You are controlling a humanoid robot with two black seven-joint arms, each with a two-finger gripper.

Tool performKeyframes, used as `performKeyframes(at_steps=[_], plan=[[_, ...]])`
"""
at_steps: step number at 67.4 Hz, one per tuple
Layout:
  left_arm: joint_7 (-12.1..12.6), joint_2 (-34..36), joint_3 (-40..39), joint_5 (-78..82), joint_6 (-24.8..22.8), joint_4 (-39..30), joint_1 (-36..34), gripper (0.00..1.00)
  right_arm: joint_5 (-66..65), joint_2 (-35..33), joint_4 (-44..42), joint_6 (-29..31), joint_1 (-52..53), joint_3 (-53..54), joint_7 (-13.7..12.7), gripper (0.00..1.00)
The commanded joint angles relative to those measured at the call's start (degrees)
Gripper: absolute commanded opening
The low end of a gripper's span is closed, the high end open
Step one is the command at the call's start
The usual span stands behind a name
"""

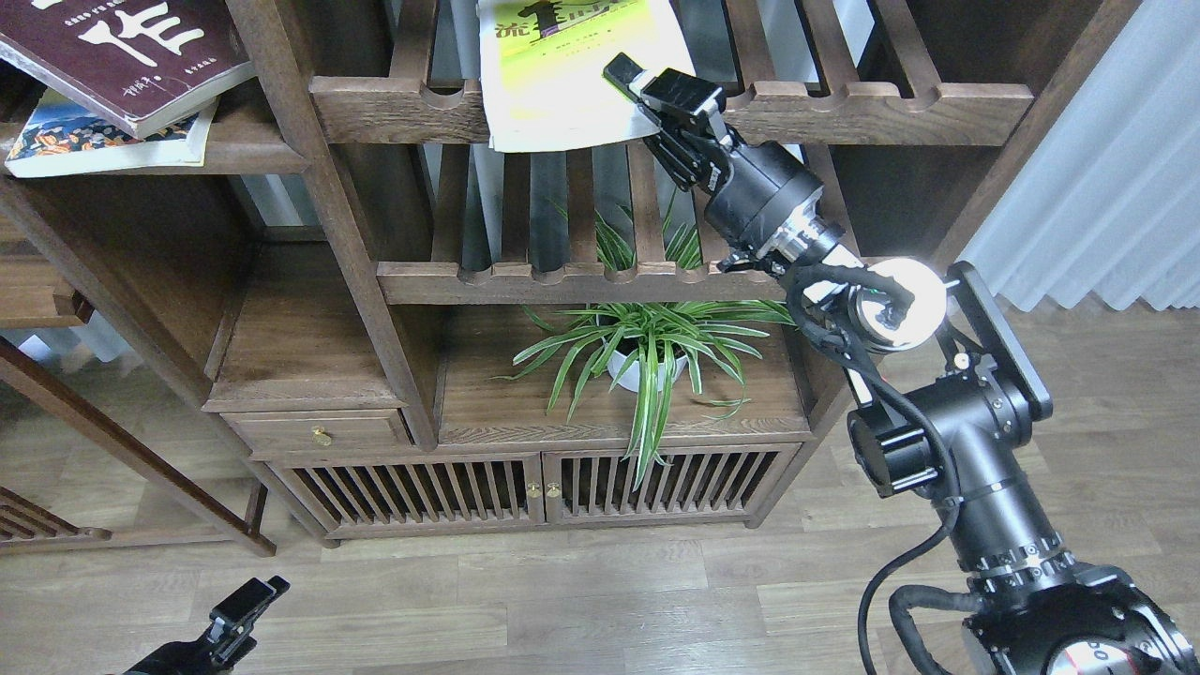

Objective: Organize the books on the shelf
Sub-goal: 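Pull the yellow-green book out and lower it with the right gripper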

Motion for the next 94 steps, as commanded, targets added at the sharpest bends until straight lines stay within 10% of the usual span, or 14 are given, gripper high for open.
performKeyframes(at_steps=[1,39,94], plan=[[-0.1,-0.2,-0.3,-0.3,0.0,-0.3,0.0,0.99,2.6,-3.5,2.9,2.0,-3.6,0.1,-0.3,0.03],[0.1,-0.6,0.1,-0.3,0.0,-1.1,-0.2,0.99,9.0,-12.8,7.4,22.8,-30.2,1.8,-1.5,0.03],[-0.1,-2.5,-0.6,-0.5,0.0,-26.7,-0.3,0.99,1.0,1.5,-2.9,23.0,-32.1,-9.8,-1.5,0.02]])
